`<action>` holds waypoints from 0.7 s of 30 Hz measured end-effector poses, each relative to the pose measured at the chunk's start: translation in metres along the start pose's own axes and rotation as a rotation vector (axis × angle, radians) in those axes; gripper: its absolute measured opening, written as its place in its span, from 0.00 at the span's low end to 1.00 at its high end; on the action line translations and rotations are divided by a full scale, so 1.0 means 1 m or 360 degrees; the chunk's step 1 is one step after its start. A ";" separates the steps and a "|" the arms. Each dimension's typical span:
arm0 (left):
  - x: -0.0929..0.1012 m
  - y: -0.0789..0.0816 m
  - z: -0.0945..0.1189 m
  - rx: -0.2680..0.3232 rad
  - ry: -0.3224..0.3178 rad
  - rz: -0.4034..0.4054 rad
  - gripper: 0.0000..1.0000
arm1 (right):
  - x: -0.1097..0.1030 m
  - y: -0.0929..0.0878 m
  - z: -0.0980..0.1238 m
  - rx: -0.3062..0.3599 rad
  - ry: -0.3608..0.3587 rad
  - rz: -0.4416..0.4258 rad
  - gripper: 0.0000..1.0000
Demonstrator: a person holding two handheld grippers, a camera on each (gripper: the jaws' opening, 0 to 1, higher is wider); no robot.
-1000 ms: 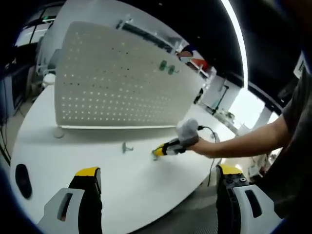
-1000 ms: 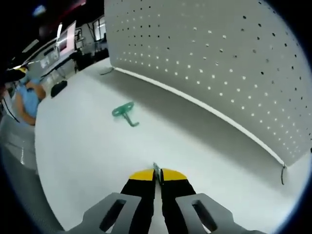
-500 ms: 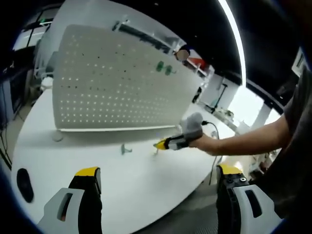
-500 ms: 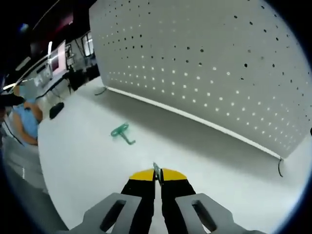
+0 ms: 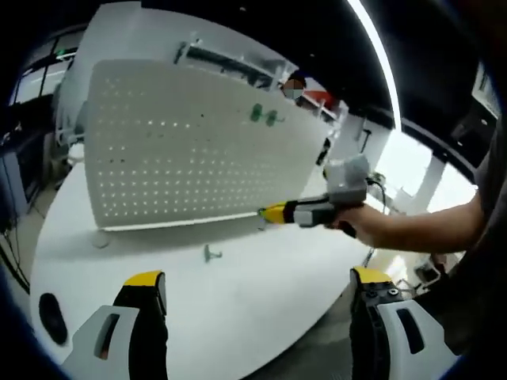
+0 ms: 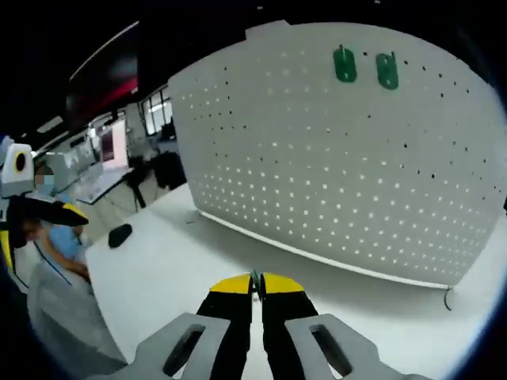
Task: Insert the hook assembly into the mounting plate slot until the hook locks in place.
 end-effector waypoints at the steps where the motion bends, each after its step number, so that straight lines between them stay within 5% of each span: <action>1: 0.000 0.000 0.000 0.0003 -0.0001 0.0000 0.96 | -0.009 0.004 0.005 0.0032 0.0027 -0.0010 0.01; 10: -0.001 0.004 0.003 0.0044 -0.0029 0.0031 0.83 | -0.062 0.015 0.028 0.0213 0.0164 -0.0148 0.01; 21: -0.001 0.007 0.002 0.0097 -0.0055 0.0091 0.65 | -0.103 0.008 0.044 0.0265 0.0309 -0.0238 0.01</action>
Point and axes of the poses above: the point that each gripper's makers call its tool centre point, and the gripper's own axes: z roughly backward along the fingers, x roughly to its right, y roughly out of its top, the point moved 8 cm from there along z, roughly backward along the fingers, and after that the axes turned 9 degrees about -x, right-handed, at the moved point
